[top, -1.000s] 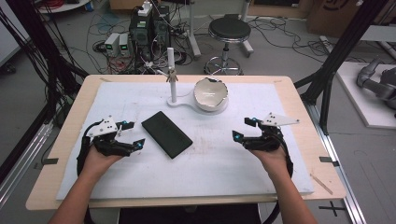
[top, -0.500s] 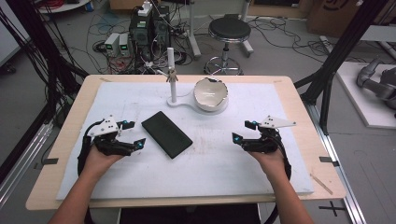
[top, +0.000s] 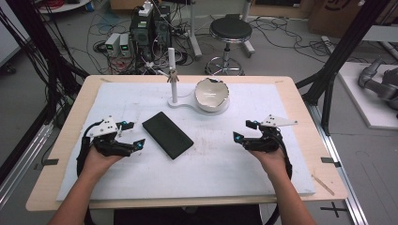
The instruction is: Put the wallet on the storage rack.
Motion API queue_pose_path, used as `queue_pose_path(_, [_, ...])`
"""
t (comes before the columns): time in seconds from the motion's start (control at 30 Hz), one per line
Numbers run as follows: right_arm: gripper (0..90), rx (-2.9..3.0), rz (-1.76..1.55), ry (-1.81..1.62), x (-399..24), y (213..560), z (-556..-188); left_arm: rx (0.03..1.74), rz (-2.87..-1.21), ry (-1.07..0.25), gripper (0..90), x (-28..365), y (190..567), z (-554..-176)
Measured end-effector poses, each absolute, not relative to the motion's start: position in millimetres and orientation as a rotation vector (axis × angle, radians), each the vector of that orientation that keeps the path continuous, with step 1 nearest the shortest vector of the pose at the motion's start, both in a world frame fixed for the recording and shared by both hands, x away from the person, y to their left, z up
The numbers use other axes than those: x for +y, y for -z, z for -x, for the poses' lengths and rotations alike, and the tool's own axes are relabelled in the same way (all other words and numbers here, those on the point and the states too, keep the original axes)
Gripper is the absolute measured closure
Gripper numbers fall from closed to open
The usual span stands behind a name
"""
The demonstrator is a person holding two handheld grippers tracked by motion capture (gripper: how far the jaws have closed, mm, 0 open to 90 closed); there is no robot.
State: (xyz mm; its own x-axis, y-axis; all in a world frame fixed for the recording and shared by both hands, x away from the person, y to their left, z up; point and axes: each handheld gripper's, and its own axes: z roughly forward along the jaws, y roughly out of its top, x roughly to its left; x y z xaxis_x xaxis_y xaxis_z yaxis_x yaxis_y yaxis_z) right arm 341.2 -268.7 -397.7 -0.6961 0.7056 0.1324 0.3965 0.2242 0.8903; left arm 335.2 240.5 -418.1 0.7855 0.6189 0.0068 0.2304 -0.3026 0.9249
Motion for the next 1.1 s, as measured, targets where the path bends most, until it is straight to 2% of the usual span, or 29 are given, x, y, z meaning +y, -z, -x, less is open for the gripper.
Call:
queue_pose_path(0.47, [21.4, 2.293, -1.001, -1.444, -241.1, 389.2, -366.9, 0.685, -1.860, -0.462, 17.0, 254.3, 417.5, -327.4])
queue_pose_path(0.83, [20.7, 2.494, -0.977, -1.406, -172.4, 401.1, -402.3, 0.710, -1.853, -0.483, 17.0, 266.4, 417.7, -319.5])
queue_pose_path(1.1, [20.4, 2.589, -0.939, -1.349, -138.5, 414.9, -410.7, 0.713, -1.854, -0.487, 17.0, 268.9, 417.8, -317.4])
